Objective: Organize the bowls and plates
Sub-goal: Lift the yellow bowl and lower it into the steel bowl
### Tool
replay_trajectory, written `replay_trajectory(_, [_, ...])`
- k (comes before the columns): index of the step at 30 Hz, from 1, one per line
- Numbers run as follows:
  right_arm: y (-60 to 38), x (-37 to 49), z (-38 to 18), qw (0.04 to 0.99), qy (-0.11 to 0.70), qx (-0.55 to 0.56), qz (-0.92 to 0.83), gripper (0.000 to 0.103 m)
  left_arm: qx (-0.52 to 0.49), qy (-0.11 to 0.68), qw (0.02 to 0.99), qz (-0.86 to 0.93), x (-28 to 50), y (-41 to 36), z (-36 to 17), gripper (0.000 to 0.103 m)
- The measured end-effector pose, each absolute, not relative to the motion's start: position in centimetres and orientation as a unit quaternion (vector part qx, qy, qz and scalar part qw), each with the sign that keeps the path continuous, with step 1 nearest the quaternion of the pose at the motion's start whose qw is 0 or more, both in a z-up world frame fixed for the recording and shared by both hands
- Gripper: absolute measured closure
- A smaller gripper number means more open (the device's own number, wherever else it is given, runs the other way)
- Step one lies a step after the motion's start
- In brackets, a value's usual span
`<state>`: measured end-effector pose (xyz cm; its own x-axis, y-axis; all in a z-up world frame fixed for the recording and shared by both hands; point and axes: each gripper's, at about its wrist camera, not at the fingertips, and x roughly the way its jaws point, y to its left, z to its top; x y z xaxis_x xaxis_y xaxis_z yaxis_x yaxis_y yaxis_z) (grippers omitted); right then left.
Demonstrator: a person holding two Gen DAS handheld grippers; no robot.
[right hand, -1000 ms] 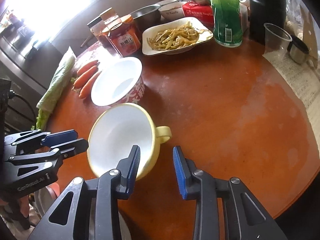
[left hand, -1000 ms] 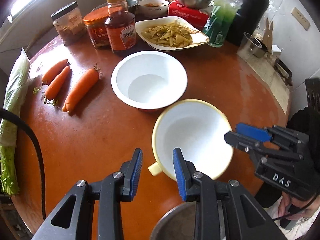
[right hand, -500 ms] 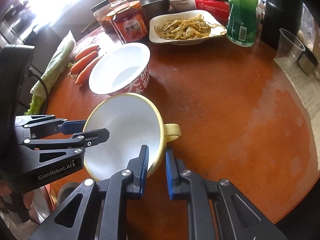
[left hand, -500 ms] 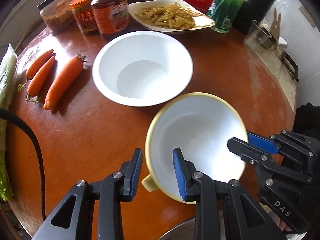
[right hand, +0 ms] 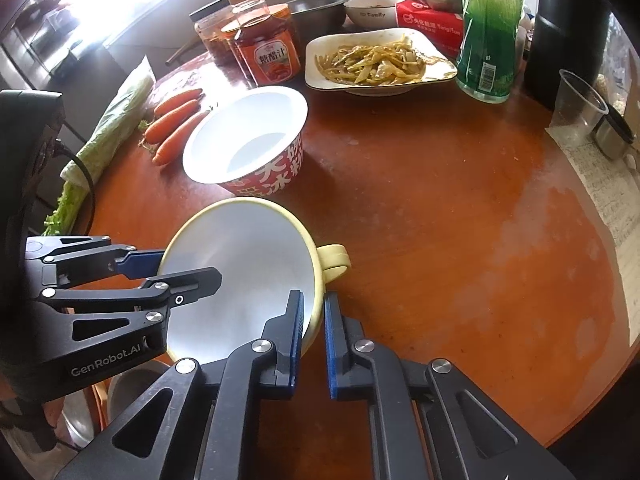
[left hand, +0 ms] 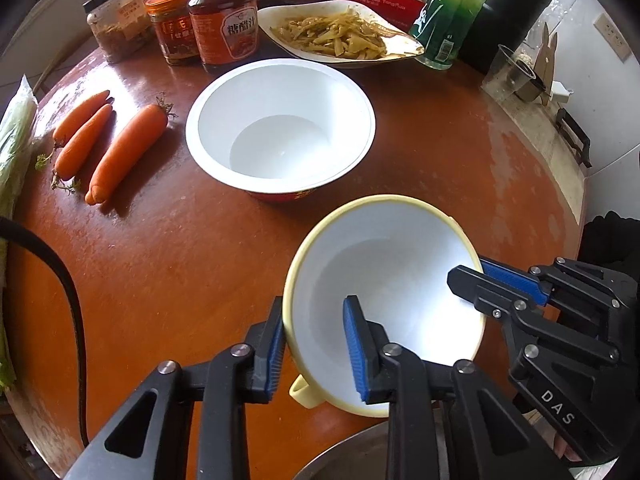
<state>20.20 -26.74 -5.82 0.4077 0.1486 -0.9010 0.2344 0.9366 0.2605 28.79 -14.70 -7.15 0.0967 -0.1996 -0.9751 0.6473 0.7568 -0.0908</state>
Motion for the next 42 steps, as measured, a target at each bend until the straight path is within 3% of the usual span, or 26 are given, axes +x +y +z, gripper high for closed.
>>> replay_trajectory(9, [-27.3,19.9,-5.8,0.812,0.549,0.197,-0.022,0.093,0.174,0.622,0.707,-0.288,29.1,-14.1,-8.0,0.095])
replay_trajectory(26, [-27.0,19.3,-4.4,0.822,0.536,0.19,-0.024,0.094,0.166,0.599,0.727,-0.292,28.4,-13.1,-5.6,0.094])
replay_trajectory(42, [-24.1,14.0,2.9,0.866,0.474,0.16,-0.013,0.094,0.167,0.549,0.767,-0.288,21.9,-10.0,1.9,0.094])
